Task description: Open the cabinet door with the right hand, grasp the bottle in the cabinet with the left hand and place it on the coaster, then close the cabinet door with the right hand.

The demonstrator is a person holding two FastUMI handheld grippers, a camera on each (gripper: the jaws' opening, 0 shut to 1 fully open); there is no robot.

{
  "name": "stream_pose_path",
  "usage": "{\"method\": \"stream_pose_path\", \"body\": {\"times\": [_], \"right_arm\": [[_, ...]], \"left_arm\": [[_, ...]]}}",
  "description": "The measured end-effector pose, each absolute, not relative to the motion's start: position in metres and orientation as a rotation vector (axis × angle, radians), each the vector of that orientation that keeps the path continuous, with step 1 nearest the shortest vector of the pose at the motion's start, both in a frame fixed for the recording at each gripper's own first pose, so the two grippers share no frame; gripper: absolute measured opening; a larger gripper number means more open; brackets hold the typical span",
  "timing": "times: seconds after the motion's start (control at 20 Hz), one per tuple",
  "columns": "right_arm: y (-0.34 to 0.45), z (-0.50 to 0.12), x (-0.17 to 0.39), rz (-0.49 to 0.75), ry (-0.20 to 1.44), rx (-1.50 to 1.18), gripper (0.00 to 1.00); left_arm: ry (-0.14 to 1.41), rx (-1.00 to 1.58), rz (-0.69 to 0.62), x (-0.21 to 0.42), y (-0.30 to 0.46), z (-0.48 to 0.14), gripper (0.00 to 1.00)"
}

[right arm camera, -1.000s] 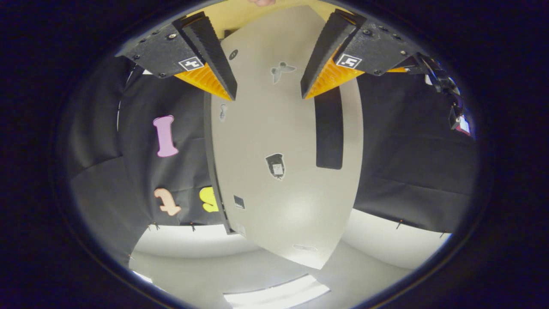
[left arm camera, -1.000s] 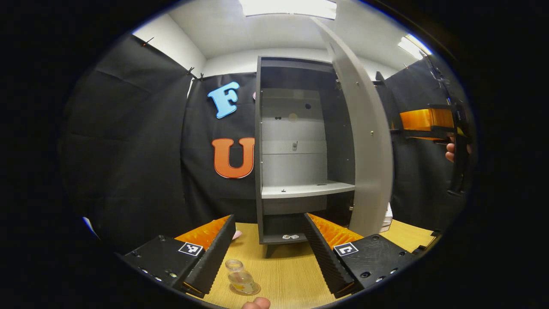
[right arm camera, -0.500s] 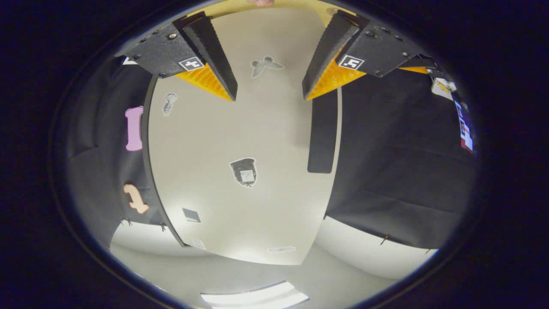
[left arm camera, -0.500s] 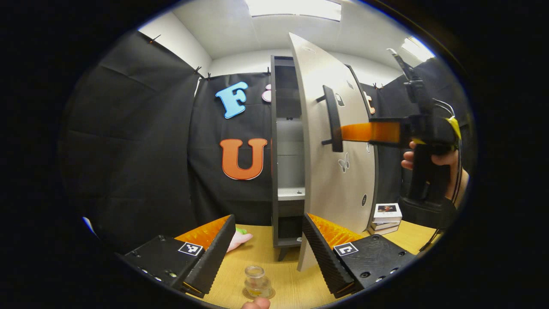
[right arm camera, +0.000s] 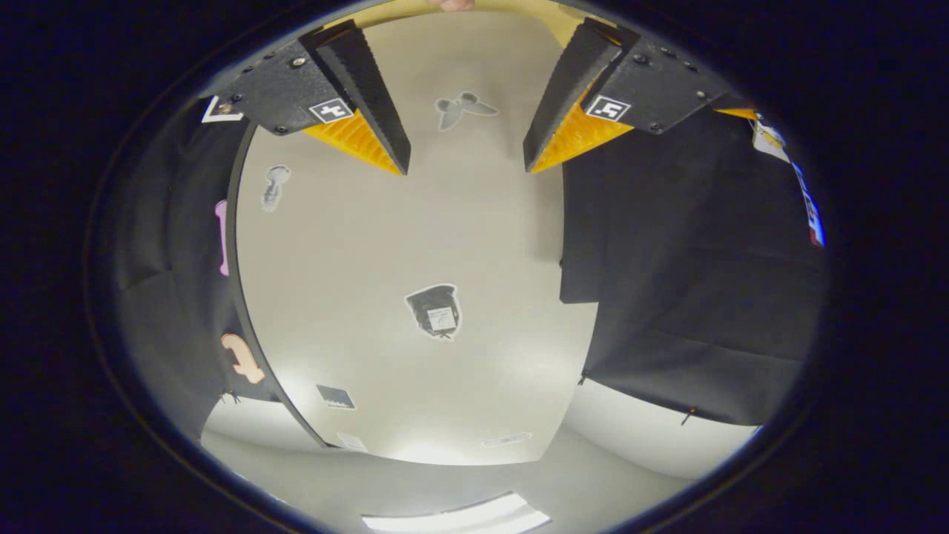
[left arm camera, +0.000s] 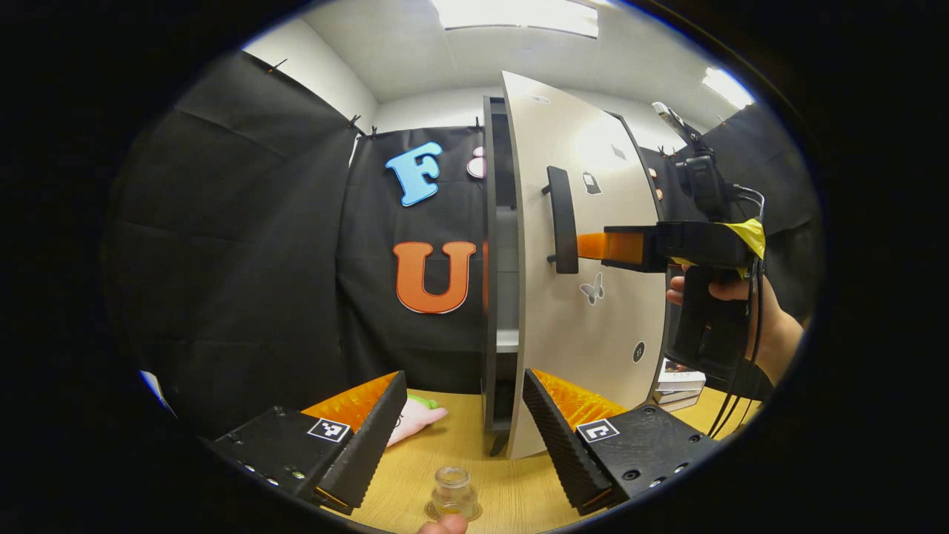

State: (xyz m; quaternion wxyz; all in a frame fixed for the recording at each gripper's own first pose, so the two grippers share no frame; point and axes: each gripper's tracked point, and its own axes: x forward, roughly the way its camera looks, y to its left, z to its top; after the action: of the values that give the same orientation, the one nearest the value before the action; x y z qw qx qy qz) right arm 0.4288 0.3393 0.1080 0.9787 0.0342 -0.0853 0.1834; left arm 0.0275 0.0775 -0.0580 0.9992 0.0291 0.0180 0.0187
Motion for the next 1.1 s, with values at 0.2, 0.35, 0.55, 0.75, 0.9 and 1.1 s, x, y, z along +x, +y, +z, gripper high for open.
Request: {"method": "stream_pose_path", "body": {"times": [0.2,0.35,0.55,0.75,0.9,1.1], "right_arm": [[0.306,0.102,0.39,0.354,-0.182,0.082,0.99],[0.276,0.09,0.359,0.331,-0.157,0.072,0.99],[0.225,0.075,0.315,0.274,-0.153,0.071,0.99],[0.165,0.059,0.282,0.159,-0.14,0.066,0.94],[0.13,0.042,0.263,0.102,-0.113,0.089,0.98],[0.093,0.026,0.242,0.04,-0.101,0.103,0.98]], "left_arm": [[0.045,0.066,0.051,0.023,0.071,-0.061,0.95],[0.035,0.043,0.037,0.023,0.058,-0.058,0.95],[0.035,0.055,0.035,0.023,0.041,-0.052,0.95],[0.015,0.046,0.004,0.02,0.012,-0.045,0.95],[0.021,0.035,-0.019,0.015,-0.007,-0.048,0.95],[0.003,0.038,-0.02,0.009,-0.02,-0.046,0.95]]}}
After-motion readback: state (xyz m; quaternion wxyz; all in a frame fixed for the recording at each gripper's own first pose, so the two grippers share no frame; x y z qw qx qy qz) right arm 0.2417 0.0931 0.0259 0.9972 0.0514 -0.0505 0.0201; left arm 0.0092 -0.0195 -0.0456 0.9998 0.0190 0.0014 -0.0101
